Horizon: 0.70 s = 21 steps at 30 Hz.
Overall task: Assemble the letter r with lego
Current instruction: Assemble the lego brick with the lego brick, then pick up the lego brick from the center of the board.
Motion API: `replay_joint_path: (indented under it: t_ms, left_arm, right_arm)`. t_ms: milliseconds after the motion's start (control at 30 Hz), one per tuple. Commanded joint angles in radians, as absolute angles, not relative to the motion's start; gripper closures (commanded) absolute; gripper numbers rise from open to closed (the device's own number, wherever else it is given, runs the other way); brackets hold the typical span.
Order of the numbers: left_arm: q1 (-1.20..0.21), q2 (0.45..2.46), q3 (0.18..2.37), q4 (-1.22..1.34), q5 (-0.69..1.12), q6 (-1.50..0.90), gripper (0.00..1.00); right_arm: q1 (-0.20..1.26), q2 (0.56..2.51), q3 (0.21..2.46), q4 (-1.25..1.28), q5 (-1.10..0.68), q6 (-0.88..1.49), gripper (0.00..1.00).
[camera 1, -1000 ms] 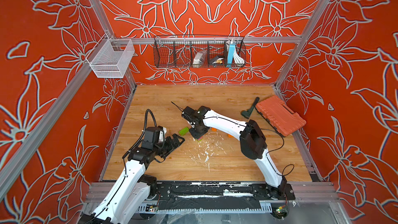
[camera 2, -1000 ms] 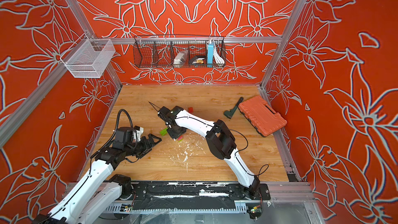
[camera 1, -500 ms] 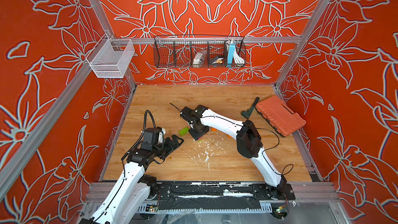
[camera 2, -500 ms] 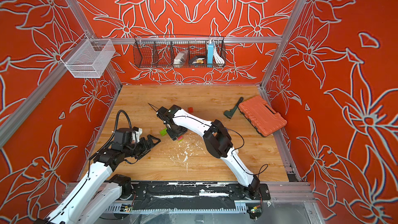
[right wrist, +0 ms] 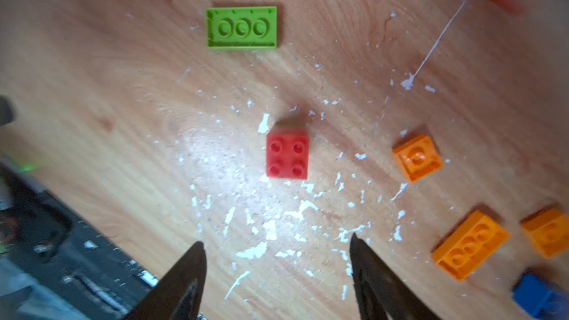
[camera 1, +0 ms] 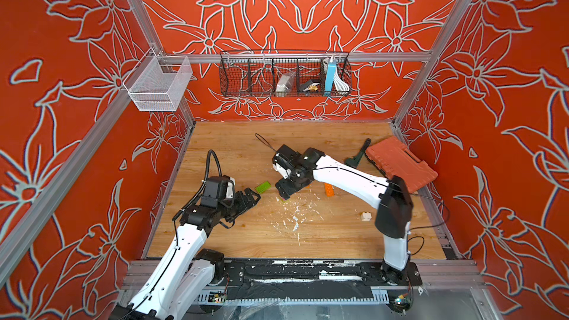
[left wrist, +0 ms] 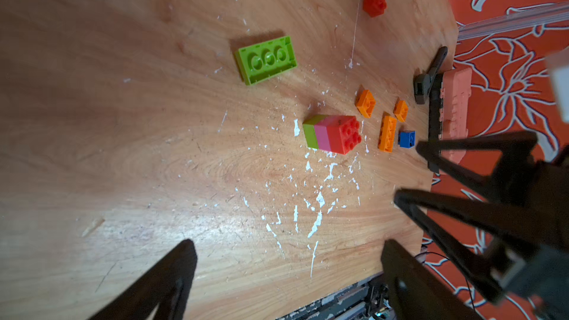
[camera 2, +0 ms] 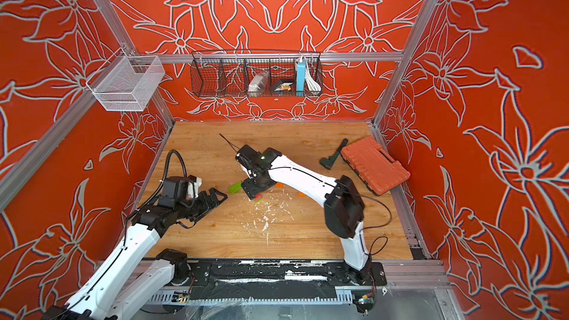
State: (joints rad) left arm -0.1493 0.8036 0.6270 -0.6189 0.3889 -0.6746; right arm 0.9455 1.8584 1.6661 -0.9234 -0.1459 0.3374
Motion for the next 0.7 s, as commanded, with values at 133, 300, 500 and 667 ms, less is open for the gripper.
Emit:
replay_joint_path:
  t_ms: [133,300,500,667]
  left_arm:
    - [-0.195,0.914,0.759,-0.661,0.297,-0.556,0.05]
    - [-0.375,1.038,0.87,-0.673,0.122,-0.529,0.06]
    - [-0.542,1.282,1.053,-0.692,0.004,-0.503,0.07]
    - [-0.629,1.542,1.282,-0.774,-0.018,-0.46,0.12]
  right_arm:
    - [0.853,1.668,1.408,-0.614,-0.363,0.371,0.19]
    - [0.758,1.453,1.181,-0.47,-0.331,0.453,0.2]
    - [0.581,1.242,1.002,-0.483,-0.312,0.533,0.2]
    - [0.436,1.172,0.926,-0.534,-0.465,0.554,0.23]
